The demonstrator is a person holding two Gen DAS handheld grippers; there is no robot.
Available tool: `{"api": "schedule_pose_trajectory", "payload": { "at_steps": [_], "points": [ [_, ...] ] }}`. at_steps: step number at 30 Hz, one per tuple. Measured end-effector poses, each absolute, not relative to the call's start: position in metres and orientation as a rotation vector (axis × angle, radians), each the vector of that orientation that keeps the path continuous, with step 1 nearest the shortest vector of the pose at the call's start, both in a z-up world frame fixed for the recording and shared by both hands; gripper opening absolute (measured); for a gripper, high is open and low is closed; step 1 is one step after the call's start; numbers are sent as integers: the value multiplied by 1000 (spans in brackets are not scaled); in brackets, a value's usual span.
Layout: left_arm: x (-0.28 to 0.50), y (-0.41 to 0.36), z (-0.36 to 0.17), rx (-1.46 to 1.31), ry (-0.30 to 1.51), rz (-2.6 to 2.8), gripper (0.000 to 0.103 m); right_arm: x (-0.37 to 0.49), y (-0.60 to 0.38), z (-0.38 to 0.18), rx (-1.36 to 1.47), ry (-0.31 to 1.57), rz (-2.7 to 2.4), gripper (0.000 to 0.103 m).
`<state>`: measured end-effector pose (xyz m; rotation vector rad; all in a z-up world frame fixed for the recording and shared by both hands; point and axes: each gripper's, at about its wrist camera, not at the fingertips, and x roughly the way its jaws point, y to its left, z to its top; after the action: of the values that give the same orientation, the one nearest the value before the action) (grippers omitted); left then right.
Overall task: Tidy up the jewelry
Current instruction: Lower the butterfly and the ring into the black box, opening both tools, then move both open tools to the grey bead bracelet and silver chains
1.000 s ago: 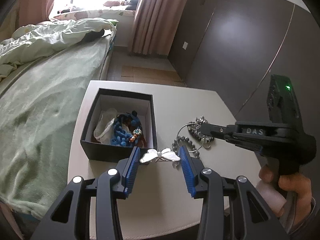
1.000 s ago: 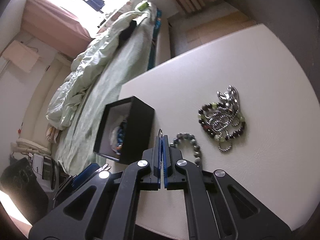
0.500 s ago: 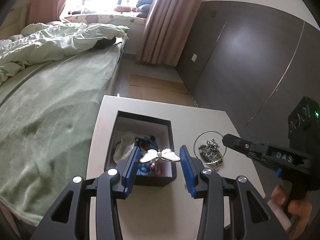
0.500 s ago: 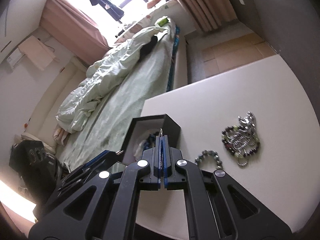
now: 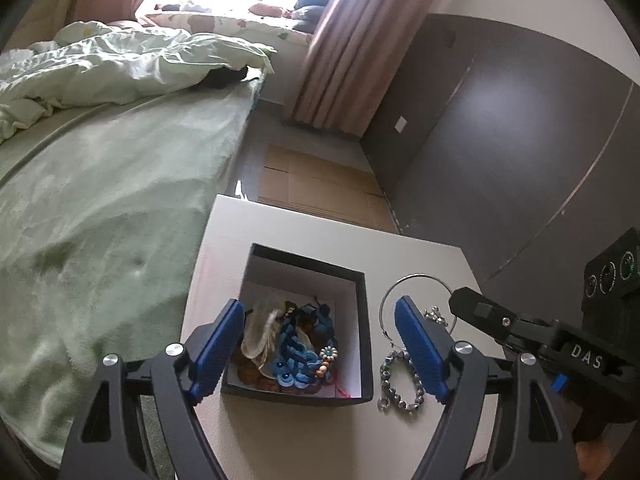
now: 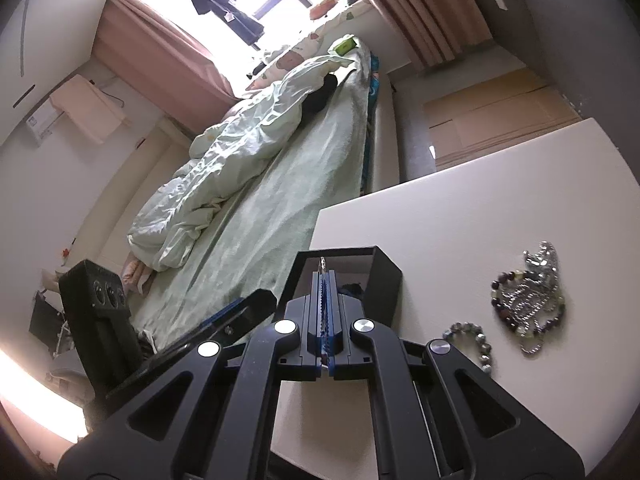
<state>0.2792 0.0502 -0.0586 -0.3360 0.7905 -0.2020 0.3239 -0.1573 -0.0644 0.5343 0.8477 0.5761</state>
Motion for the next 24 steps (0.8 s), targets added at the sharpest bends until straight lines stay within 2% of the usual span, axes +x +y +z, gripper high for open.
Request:
{"api": "schedule_pose_trajectory", "payload": {
  "at_steps": [12, 13, 14, 15, 16, 24],
  "points": [
    [261, 75, -54, -396, 757, -143, 75, 340, -136, -79, 604, 892, 612, 4],
    [260, 76, -54, -392, 759, -144, 75, 343, -133, -82, 600, 912, 605, 9],
    [260, 76, -54, -387, 760, -144, 75, 345, -131, -85, 595, 933, 595, 19],
    [259, 75, -54, -379, 761, -143, 75, 346, -131, -88, 592, 956, 572, 52],
    [259, 75, -54, -369, 761, -141, 75, 345, -134, -89, 594, 951, 539, 74],
    [248, 69, -47, -326, 746, -144, 75, 331, -164, -82, 553, 929, 448, 75]
  ]
}}
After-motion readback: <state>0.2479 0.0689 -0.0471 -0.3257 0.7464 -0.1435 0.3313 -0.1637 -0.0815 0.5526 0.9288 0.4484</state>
